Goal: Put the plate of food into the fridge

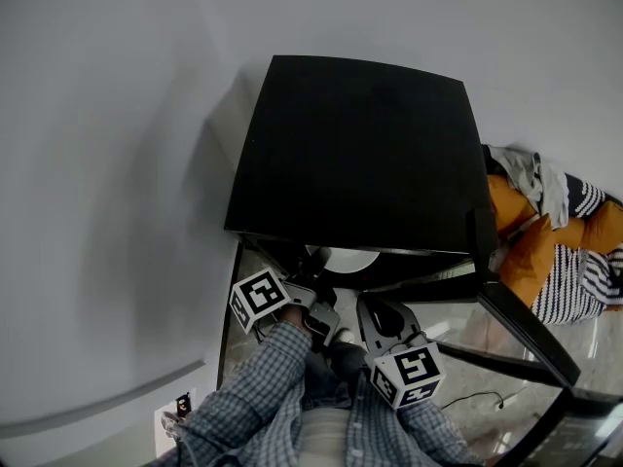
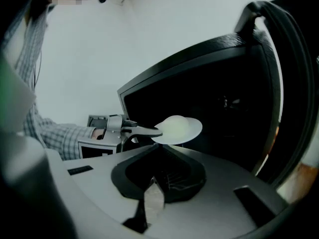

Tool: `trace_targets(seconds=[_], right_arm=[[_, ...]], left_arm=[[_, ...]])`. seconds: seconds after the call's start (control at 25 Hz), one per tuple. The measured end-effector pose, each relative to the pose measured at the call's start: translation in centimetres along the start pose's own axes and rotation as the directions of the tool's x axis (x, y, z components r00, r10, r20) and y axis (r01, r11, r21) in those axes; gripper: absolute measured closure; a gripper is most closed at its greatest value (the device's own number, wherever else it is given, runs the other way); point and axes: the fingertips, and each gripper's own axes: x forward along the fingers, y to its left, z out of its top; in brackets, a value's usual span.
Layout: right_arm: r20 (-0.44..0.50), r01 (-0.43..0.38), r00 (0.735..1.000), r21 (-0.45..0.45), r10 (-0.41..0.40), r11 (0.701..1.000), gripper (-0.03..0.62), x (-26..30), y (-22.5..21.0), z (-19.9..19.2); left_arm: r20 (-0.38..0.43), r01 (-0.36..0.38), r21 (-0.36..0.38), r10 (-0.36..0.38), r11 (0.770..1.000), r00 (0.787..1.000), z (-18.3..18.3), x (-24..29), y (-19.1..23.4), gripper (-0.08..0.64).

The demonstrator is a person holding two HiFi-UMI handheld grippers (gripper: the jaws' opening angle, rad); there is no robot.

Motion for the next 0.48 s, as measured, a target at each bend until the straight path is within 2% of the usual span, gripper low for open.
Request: trace_targets(seconds=[0.12, 0.2, 0.28, 0.36, 0.48], right_arm=[[-0.014, -0.007, 1.0, -0.207, 0.004, 0.978, 0.584, 1.1, 1.1, 0.9], [-0.035, -0.008, 0.999, -0.343, -0.004, 0.939, 0.581, 2.0, 1.6, 0.9], [-0.055, 0.002, 0.998, -0.445, -0.03, 0.896, 0.552, 2.7, 1.8, 0.6], [-0.077, 0.015, 0.995, -0.554, -0.069, 0.833, 0.525, 3.5, 1.7, 0.4], [-0.083, 0.03, 0.989, -0.71, -0.126, 0.703, 0.523, 4.7, 1.5, 0.3]], left_arm=[[-0.013, 0.015, -0.003, -0.015, 1.0, 1.0, 0.2, 0.6, -0.2, 0.535], [-0.025, 0.024, -0.005, -0.024, 1.0, 0.999, 0.3, 1.0, -0.3, 0.535], [-0.034, 0.033, -0.007, -0.033, 0.999, 0.999, 0.3, 1.2, -0.4, 0.535], [-0.039, 0.042, -0.008, -0.042, 0.999, 0.998, 0.4, 1.3, -0.5, 0.535], [-0.044, 0.049, -0.006, -0.05, 0.999, 0.998, 0.4, 1.5, -0.4, 0.535]])
